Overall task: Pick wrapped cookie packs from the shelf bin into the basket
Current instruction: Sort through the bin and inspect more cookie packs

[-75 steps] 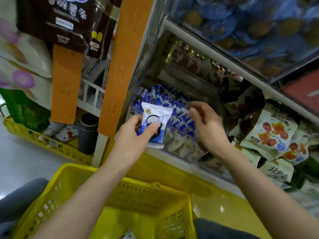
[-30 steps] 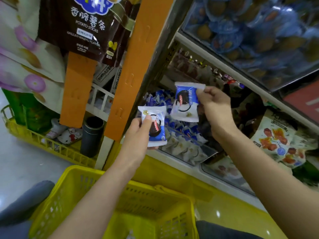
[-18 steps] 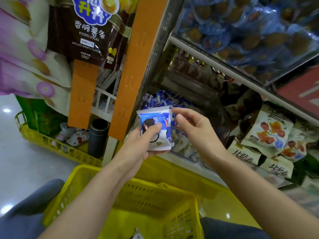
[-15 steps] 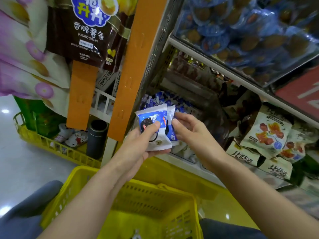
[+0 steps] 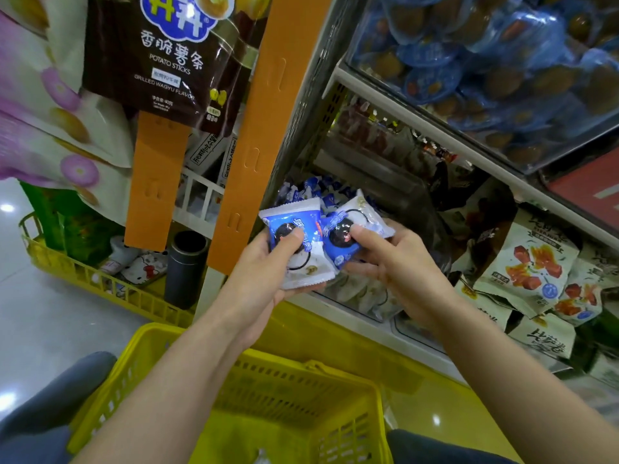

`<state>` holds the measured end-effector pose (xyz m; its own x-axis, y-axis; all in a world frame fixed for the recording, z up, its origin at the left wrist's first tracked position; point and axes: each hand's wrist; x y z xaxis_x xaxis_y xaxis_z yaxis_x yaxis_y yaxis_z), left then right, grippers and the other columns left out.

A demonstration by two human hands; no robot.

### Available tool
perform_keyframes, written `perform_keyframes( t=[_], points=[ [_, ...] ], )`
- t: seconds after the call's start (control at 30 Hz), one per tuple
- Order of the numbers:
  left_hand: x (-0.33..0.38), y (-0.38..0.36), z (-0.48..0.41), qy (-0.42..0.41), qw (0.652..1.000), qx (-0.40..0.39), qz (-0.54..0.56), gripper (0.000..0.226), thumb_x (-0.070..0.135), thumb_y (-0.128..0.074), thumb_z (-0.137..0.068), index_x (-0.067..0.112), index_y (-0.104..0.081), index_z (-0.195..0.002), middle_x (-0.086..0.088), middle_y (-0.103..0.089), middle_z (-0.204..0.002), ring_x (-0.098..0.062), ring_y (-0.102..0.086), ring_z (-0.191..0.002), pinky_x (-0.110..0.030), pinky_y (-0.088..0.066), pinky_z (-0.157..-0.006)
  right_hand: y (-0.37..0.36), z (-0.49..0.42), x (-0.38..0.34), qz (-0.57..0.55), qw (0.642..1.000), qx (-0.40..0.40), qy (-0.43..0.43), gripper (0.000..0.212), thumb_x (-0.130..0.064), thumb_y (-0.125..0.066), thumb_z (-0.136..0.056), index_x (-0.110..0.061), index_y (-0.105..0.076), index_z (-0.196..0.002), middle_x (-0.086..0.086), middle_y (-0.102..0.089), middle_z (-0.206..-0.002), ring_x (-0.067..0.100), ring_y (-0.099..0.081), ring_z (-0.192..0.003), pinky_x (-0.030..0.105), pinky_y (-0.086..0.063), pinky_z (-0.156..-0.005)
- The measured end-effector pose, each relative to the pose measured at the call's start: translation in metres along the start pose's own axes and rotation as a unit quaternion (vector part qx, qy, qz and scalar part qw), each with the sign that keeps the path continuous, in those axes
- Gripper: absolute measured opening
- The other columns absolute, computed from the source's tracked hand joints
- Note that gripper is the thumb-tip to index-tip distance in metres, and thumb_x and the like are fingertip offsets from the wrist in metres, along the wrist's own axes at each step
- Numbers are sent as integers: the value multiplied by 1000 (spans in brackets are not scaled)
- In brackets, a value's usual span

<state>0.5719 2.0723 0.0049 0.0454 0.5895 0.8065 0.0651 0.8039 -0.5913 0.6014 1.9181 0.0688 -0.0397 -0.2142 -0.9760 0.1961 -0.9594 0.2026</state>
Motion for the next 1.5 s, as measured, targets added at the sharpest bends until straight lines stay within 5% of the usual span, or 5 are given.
perform_keyframes(
  t=[0.5,0.67,1.07,1.33,1.5],
  points=[
    [6,-5,5,-38,991,43,-123,19,27,-50,-93,27,-55,-111,7,-70,-101,-1,-67,-84,-12,-52,-62,29,10,-7,296,946,-130,-4,35,-55,-62,-67,-34,-68,-95,9,-71,-86,21,-52,-61,27,-40,-56],
    [6,-2,1,-12,988,85,-124,7,28,-51,-93,31,-54,-98,5,-70,-94,-2,-68,-76,-17,-54,-61,50,-32,-13,188,976,100,-38,26,-28,-58,-88,-13,-64,-108,6,-71,-93,17,-67,-80,29,-55,-75],
    [7,-6,-5,6,991,77,-111,10,26,-51,-94,32,-54,-101,8,-69,-89,5,-66,-68,-8,-45,-47,72,-118,19,586,779,218,-52,20,-17,-53,-92,-3,-60,-104,18,-62,-106,31,-59,-100,38,-49,-85],
    [7,-7,-11,-1,991,74,-109,15,24,-51,-94,29,-55,-107,8,-70,-88,3,-66,-67,-10,-48,-50,69,-142,34,417,880,205,-100,20,-23,-52,-94,-16,-51,-75,5,-56,-77,11,-50,-60,22,-33,-49],
    [3,-8,-11,8,987,77,-138,17,27,-51,-93,27,-54,-110,6,-69,-94,3,-66,-71,-9,-49,-53,68,-146,40,440,871,150,-160,21,-14,-40,-98,-6,-57,-90,18,-57,-103,17,-49,-71,33,-43,-72]
  ],
)
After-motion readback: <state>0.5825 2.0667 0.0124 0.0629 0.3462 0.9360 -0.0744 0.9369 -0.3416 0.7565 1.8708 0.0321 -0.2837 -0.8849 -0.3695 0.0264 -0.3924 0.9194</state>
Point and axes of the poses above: each hand's wrist, its own z-axis away from the middle knuckle, its own y-axis out of the back of the hand, x = y × z
